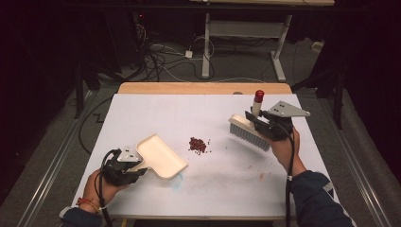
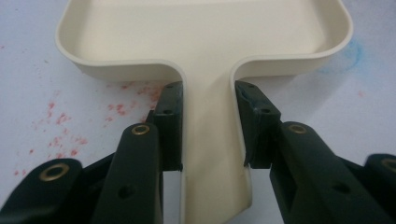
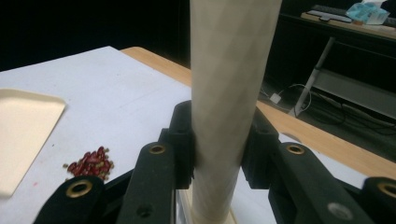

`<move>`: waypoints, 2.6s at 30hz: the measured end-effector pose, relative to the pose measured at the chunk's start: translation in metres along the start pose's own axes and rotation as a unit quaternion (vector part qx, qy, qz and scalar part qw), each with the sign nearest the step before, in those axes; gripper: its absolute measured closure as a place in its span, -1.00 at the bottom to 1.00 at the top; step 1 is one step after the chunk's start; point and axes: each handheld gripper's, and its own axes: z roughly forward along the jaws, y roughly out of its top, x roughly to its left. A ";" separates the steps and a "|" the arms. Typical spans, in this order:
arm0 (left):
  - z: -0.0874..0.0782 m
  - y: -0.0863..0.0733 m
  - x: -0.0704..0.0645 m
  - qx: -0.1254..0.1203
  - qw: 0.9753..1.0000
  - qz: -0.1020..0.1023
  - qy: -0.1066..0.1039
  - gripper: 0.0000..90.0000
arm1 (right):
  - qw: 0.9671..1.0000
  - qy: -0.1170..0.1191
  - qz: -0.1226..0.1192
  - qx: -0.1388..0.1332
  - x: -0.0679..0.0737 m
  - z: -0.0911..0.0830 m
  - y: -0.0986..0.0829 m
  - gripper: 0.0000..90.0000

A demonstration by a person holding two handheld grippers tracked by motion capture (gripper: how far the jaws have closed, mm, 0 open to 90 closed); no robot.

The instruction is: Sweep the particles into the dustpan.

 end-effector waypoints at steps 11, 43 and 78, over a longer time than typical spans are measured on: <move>0.002 -0.001 -0.003 0.001 1.000 0.002 0.003 0.40 | 1.000 0.000 -0.013 0.010 0.013 0.050 0.018 0.56; 0.019 0.011 -0.019 0.004 1.000 0.014 -0.019 0.40 | 0.999 0.029 -0.003 0.029 0.058 0.091 0.010 0.54; 0.044 0.036 -0.044 0.018 1.000 -0.009 -0.008 0.41 | 0.997 0.074 -0.023 0.025 0.124 0.083 0.008 0.48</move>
